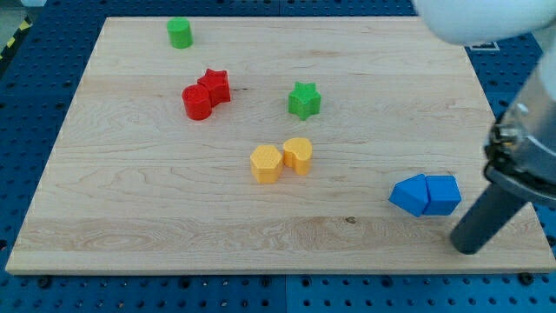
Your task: Keep blue triangle diagonally in between blue cube and green star
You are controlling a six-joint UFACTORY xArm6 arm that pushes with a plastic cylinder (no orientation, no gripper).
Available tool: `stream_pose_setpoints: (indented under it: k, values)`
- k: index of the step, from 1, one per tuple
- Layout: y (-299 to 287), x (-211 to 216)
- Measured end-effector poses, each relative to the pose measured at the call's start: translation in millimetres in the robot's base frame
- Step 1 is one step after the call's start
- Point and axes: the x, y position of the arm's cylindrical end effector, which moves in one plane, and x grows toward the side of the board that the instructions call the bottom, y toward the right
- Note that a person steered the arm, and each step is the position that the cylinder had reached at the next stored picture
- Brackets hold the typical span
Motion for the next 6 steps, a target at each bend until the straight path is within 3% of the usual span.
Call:
stream_pose_setpoints:
  k: [3, 5, 6]
  values:
    - [-4.1, -23.6]
    - [-69.2, -38.8]
    - [-60.7, -60.2]
